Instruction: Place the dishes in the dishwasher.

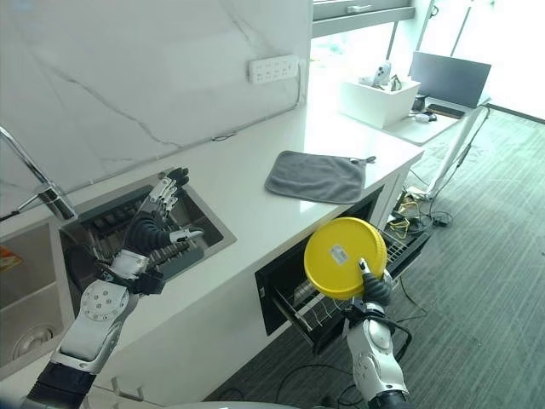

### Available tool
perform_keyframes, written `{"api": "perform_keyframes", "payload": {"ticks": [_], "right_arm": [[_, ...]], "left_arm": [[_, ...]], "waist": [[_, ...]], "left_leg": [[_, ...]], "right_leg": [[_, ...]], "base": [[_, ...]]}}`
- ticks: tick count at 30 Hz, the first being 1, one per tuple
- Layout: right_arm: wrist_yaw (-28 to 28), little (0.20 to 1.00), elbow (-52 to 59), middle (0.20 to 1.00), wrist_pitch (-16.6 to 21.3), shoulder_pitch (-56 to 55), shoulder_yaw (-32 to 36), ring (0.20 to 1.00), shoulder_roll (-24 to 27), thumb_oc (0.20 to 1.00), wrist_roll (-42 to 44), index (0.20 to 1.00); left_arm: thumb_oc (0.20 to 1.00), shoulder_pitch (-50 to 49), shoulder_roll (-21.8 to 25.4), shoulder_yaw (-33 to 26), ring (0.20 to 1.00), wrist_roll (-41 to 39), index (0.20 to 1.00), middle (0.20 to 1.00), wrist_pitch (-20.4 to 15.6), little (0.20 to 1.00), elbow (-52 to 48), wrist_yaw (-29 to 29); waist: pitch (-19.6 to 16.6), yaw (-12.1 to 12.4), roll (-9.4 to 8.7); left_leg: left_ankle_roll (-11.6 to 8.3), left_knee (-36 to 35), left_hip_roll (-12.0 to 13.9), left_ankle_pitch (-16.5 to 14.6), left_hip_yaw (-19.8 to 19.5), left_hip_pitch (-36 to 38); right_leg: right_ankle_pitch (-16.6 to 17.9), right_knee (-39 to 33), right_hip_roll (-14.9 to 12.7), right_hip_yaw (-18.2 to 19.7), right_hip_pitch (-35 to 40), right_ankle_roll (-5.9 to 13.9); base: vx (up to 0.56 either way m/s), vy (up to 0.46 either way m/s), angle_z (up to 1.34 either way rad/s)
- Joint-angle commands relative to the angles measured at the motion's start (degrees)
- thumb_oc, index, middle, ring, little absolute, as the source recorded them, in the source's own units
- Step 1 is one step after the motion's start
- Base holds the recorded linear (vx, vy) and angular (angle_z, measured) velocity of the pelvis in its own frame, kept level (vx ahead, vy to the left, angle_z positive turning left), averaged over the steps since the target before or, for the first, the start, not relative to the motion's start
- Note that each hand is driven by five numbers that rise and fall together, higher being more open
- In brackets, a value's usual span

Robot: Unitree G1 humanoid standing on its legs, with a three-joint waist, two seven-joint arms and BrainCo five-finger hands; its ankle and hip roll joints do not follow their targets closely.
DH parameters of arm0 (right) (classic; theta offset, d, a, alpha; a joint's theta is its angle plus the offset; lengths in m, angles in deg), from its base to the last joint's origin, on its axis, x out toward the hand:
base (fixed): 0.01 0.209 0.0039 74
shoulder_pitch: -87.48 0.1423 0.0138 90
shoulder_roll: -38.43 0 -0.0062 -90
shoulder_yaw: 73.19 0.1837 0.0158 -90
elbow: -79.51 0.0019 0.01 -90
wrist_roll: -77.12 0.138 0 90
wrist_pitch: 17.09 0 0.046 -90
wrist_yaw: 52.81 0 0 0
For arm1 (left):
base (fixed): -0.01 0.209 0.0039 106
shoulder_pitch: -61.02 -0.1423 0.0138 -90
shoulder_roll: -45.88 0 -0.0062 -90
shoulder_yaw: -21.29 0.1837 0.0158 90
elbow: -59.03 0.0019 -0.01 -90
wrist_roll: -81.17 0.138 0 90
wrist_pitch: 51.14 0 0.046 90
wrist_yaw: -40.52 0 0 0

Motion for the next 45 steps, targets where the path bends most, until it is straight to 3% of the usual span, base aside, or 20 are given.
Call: {"api": "perform_keyframes", "payload": {"ticks": [1, 9, 11, 13, 24, 36, 45], "right_arm": [[-2.06, 0.200, 3.82, 0.200, 7.44, 7.91, 4.39, 0.200, -0.24, 0.200, -0.78, 0.200], [-2.31, 0.200, -0.67, 0.200, 6.66, 8.55, 5.10, 0.200, 0.20, 0.200, 0.79, 0.200], [1.44, 0.200, -4.21, 0.200, 5.20, 9.66, 4.33, 0.200, -0.91, 0.200, 8.43, 0.200], [1.68, 0.200, -5.09, 0.200, 4.84, 10.22, 3.96, 0.200, -1.26, 0.200, 9.65, 0.200], [0.13, 0.200, -11.99, 0.200, 1.15, 18.16, 2.18, 0.200, 0.83, 0.200, 8.71, 0.200], [-5.29, 0.200, -18.93, 0.200, -2.34, 24.78, 2.39, 0.200, 2.62, 0.200, 7.38, 0.200], [-10.36, 0.200, -30.86, 0.200, -6.22, 34.43, 2.15, 0.200, 6.30, 0.200, 9.09, 0.200]], "left_arm": [[1.000, 3.24, 1.62, -2.34, 1.000, -0.62, 1.000, 1.000, -3.45, 1.000, -1.86, -0.08], [1.000, 3.67, 2.07, -1.99, 1.000, -1.30, 1.000, 1.000, -3.67, 1.000, -1.62, -1.17], [1.000, 4.50, 2.04, -1.16, 1.000, -1.25, 1.000, 1.000, -3.32, 1.000, -1.60, -1.83], [1.000, 4.73, 2.08, -0.90, 1.000, -1.22, 1.000, 1.000, -3.17, 1.000, -1.74, -2.14], [1.000, 7.65, 2.91, 2.04, 1.000, -1.43, 1.000, 1.000, -2.81, 1.000, -2.20, -2.69], [1.000, 9.53, 3.70, 3.98, 1.000, -2.65, 1.000, 1.000, -2.60, 1.000, -1.24, -3.11], [1.000, 12.96, 4.93, 6.77, 1.000, -2.80, 1.000, 1.000, -3.32, 1.000, -0.04, -2.41]], "waist": [[2.83, 0.19, 0.25], [3.32, 0.63, 0.59], [3.52, 1.09, 0.83], [3.64, 1.39, 0.92], [4.90, 4.29, 2.42], [5.70, 6.14, 2.62], [7.20, 8.03, 3.38]], "left_leg": [[4.45, 0.39, -2.88, -4.69, -5.45, 2.80], [4.41, 0.39, -2.88, -4.55, -6.10, 2.90], [4.41, 0.39, -3.01, -4.53, -6.56, 2.80], [4.43, 0.39, -3.12, -4.50, -6.82, 2.76], [4.44, 0.51, -4.18, -4.38, -9.21, 1.62], [4.26, 0.81, -4.18, -4.04, -10.40, 1.12], [4.00, 1.17, -4.72, -3.62, -12.28, -0.58]], "right_leg": [[-2.98, 0.39, 0.31, -5.37, 3.37, 0.28], [-3.17, 0.62, 0.38, -5.35, 3.64, 0.09], [-3.19, 0.57, 0.33, -5.28, 3.69, -0.01], [-3.19, 0.56, 0.29, -5.28, 3.74, -0.05], [-3.31, 0.72, -0.64, -6.00, 3.73, -0.19], [-3.30, 1.08, -0.87, -7.14, 4.10, -0.41], [-3.31, 1.95, -1.51, -7.66, 3.03, -0.54]], "base": [[0.02, -0.017, 0.11], [0.01, -0.007, 0.01], [0.04, -0.036, 0.02], [0.03, -0.029, 0.02], [0.00, 0.006, 0.09], [0.02, 0.003, 0.04], [0.00, 0.010, 0.05]]}}
